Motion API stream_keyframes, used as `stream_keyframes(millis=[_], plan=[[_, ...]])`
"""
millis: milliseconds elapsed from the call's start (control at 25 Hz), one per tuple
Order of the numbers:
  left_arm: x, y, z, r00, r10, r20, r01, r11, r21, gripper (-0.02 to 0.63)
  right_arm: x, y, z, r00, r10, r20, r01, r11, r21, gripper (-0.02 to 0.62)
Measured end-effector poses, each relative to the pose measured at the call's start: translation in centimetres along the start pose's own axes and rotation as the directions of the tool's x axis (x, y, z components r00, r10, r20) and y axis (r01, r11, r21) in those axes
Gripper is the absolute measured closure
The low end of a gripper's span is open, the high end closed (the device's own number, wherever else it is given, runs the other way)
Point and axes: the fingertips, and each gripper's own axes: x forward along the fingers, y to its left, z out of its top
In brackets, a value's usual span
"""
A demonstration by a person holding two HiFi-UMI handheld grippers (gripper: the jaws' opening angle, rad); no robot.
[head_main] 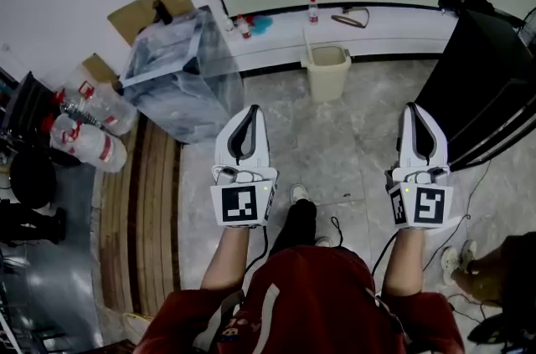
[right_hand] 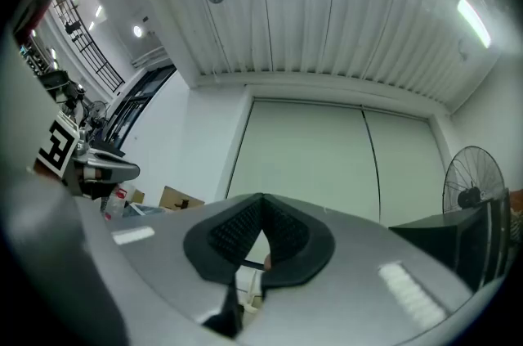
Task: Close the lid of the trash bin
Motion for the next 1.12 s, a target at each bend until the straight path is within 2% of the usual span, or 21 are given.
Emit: stream_keyframes(millis=[440, 760, 1120], plan=[[3.5, 0.5, -1.6, 1.0, 0.002, -0.013, -0.003, 1.0, -0.014, 0.601, 3.4, -0.8, -2.3, 1.0, -0.006, -0.015, 0.007, 1.0, 0.021, 0.597], [9.9, 1.9, -3.7, 0.999, -0.007, -0.043, 0.005, 0.999, -0.047, 0.601, 9.8, -2.0, -4.6, 0.998, 0.019, -0.059, -0.017, 0.999, 0.027, 0.595], [17.2, 5.3, -8.0, 0.997, -0.004, -0.074, -0.002, 0.996, -0.084, 0.601, 17.9, -2.5, -8.1, 0.994, 0.051, -0.095, -0.049, 0.999, 0.017, 0.595]])
